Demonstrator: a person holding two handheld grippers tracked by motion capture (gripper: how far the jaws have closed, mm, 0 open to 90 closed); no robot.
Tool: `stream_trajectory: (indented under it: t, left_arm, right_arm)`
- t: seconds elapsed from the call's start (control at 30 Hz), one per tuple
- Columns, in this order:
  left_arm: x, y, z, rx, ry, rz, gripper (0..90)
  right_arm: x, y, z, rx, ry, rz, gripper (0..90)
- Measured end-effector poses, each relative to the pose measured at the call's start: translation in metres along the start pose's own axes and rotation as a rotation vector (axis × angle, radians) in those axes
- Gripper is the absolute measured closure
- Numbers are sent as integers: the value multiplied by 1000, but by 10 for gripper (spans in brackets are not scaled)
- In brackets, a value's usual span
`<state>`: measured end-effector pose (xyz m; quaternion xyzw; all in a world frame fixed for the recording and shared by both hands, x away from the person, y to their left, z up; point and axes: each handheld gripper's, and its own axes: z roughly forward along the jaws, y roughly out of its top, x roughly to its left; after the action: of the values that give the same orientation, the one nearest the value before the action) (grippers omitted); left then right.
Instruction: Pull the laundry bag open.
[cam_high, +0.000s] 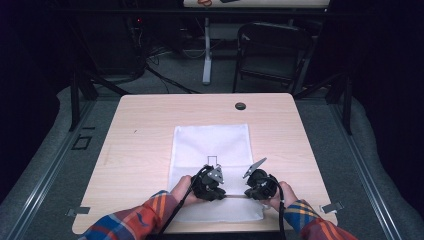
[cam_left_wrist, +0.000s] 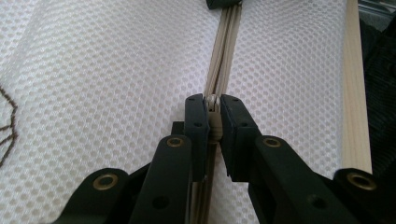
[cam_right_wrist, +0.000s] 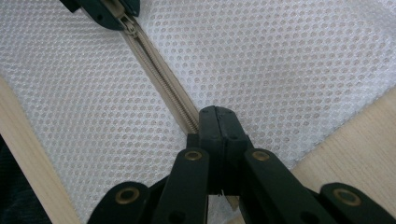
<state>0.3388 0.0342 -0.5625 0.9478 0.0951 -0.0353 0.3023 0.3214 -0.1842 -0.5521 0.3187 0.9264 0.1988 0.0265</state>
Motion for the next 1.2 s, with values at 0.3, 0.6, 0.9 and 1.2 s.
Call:
stream_trajectory:
  t: [0.3,0.6,0.9,1.2]
  left_arm:
    - [2,-12,-10,15,15,-17,816]
    - [4,-27,-21,24,30,-36,816]
    - [8,-44,-35,44,52,-60,816]
    - [11,-63,-50,58,83,-89,816]
  right_arm:
    - [-1,0,0,2,-1,2,900]
    - [0,0,1,-19,9,18,900]
    - [0,0,0,-6,3,18,900]
    - [0,0,0,-4,-1,17,900]
